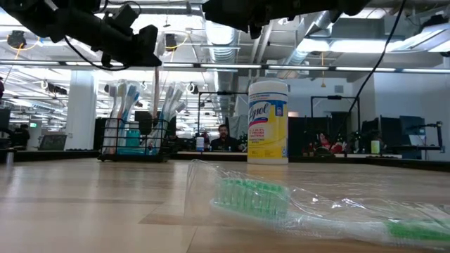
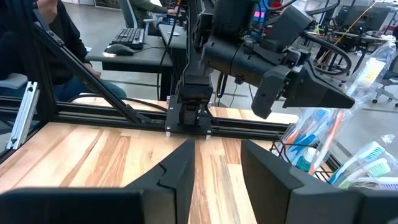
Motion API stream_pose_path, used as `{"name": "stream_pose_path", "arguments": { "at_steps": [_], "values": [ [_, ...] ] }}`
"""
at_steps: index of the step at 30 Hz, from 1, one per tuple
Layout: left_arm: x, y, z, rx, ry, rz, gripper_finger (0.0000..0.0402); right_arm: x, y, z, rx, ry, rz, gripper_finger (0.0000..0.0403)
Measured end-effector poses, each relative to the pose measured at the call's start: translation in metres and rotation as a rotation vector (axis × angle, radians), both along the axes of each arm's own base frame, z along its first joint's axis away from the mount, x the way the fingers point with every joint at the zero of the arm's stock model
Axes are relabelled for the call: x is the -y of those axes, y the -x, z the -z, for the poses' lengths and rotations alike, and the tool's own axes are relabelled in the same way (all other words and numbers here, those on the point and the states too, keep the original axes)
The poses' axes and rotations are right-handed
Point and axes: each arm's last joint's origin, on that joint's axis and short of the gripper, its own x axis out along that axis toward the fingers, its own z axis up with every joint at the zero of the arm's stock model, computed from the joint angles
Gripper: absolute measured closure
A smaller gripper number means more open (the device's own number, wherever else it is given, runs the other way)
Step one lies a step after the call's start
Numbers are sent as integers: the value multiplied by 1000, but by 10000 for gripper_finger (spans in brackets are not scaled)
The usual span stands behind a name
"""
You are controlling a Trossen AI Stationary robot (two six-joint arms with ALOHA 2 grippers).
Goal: Pick & Place toothbrushing station
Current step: Put the orange toothbrush into the mesh organizer
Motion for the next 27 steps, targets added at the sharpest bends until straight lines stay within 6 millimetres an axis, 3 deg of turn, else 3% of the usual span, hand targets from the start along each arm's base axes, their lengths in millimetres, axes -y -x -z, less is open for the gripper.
{"name": "stream_pose_path", "arguments": {
  "at_steps": [27],
  "values": [
    [-18, -28, 42, -75, 78, -68, 396, 0, 0, 3, -24, 2, 0, 283]
  ]
}}
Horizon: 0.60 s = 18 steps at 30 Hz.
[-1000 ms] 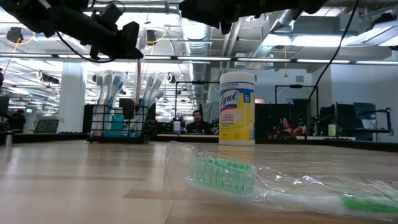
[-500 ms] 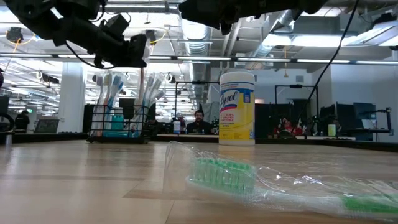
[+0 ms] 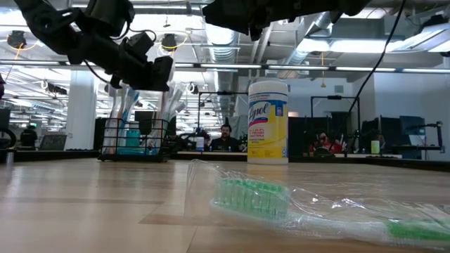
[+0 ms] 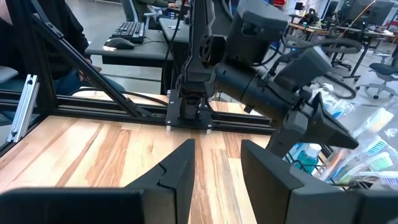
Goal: Pick & Place toothbrushing station
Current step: Put the orange toothbrush into the mesh organizer
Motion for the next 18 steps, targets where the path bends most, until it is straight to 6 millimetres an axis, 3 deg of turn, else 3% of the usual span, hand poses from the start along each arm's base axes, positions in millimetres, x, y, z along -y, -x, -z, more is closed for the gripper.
{"name": "stream_pose_path", "arguments": {
  "at_steps": [10, 18],
  "values": [
    [0, 2, 19, -35, 37, -17, 393, 0, 0, 0, 0, 0, 0, 283],
    [2, 12, 29, -4, 79, -29, 351, 0, 0, 0, 0, 0, 0, 283]
  ]
}}
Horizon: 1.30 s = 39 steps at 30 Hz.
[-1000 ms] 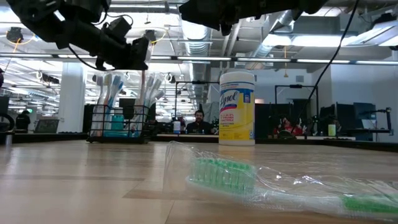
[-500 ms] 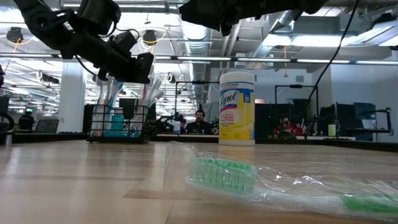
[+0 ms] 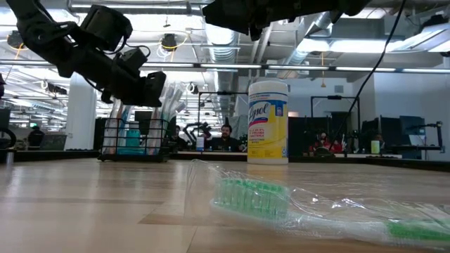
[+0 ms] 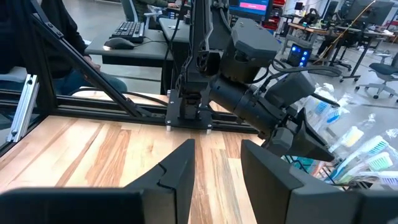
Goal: Pick & Place toothbrushing station
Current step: Put the orange toothbrush into the mesh organizer, then put the green toothbrush into the mesh organizer
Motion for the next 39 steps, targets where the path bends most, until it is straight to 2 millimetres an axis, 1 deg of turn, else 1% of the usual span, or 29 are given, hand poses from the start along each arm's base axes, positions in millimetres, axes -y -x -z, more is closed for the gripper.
{"name": "stream_pose_path", "arguments": {
  "at_steps": [4, 10, 18, 25, 32, 39],
  "values": [
    [0, -1, 0, 8, 4, 14, 337, 0, 0, 0, 0, 0, 0, 283],
    [0, 0, -2, 15, -14, -22, 319, 0, 0, 0, 0, 0, 0, 283],
    [1, 5, -16, 59, -45, -18, 290, 0, 0, 0, 0, 0, 0, 283],
    [7, 10, -30, 70, -90, 32, 267, 0, 0, 1, -14, 2, 0, 283],
    [18, 15, -44, 75, -143, 90, 267, 0, 0, 2, -24, 3, 0, 283],
    [33, 18, -49, 6, -196, 181, 276, -4, 1, 5, -54, 6, -12, 283]
  ]
}}
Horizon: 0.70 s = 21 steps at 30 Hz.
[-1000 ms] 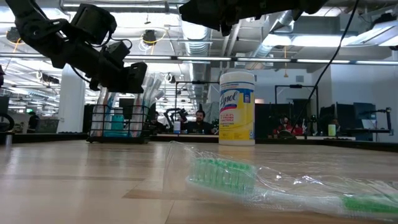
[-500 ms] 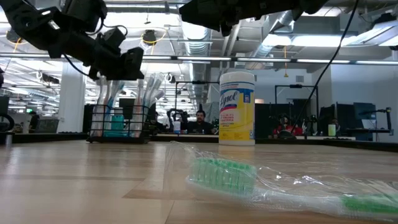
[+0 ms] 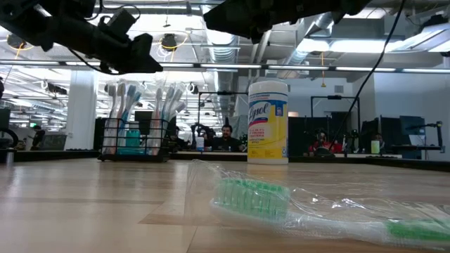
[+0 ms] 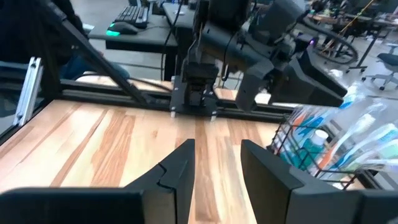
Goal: Pick & Place toothbrushing station
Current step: Put the green toothbrush into the mesh organizer
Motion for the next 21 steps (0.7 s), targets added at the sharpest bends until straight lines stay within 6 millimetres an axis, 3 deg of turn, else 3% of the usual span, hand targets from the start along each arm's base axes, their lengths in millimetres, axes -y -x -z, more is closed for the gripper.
{"name": "stream_pose_path", "arguments": {
  "at_steps": [9, 21],
  "values": [
    [27, 4, -4, -14, -5, 139, 276, -13, 3, 6, -64, 9, -37, 283],
    [66, -3, 3, -31, 50, 624, 277, -62, 27, 35, -408, -115, -232, 283]
  ]
}}
